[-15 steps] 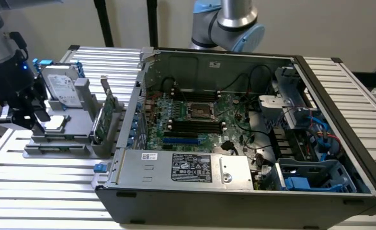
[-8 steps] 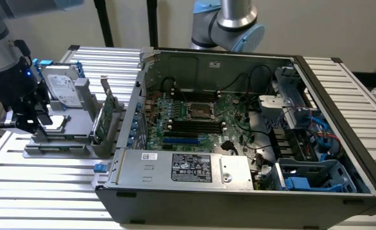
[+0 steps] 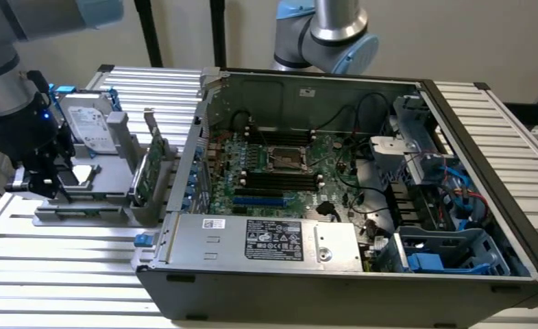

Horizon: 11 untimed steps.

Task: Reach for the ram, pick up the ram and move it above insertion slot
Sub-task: 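Pick up the ram and move it above insertion slot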

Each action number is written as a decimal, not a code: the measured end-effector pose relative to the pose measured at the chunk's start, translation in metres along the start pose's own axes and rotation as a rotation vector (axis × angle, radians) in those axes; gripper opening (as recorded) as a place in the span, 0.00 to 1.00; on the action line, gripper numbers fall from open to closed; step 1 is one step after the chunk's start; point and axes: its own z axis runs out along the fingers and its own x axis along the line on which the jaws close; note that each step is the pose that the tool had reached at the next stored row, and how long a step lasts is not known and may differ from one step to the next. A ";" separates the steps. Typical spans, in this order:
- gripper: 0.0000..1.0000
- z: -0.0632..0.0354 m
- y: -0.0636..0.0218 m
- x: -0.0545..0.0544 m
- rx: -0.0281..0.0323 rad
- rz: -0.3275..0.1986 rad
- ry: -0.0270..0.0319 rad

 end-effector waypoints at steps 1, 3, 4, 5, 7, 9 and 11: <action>0.42 0.0017 0.0000 0.000 -0.0002 0.000 0.0001; 0.42 0.0054 -0.0001 0.000 -0.0001 0.000 0.0000; 0.42 0.0072 -0.0001 0.000 -0.0002 0.000 0.0001; 0.42 0.0089 -0.0001 0.000 -0.0002 0.000 0.0001; 0.42 0.0127 -0.0002 0.001 -0.0001 0.000 0.0001; 0.42 0.0163 -0.0003 0.001 -0.0001 0.000 0.0001; 0.42 0.0199 -0.0004 0.001 -0.0002 0.000 0.0001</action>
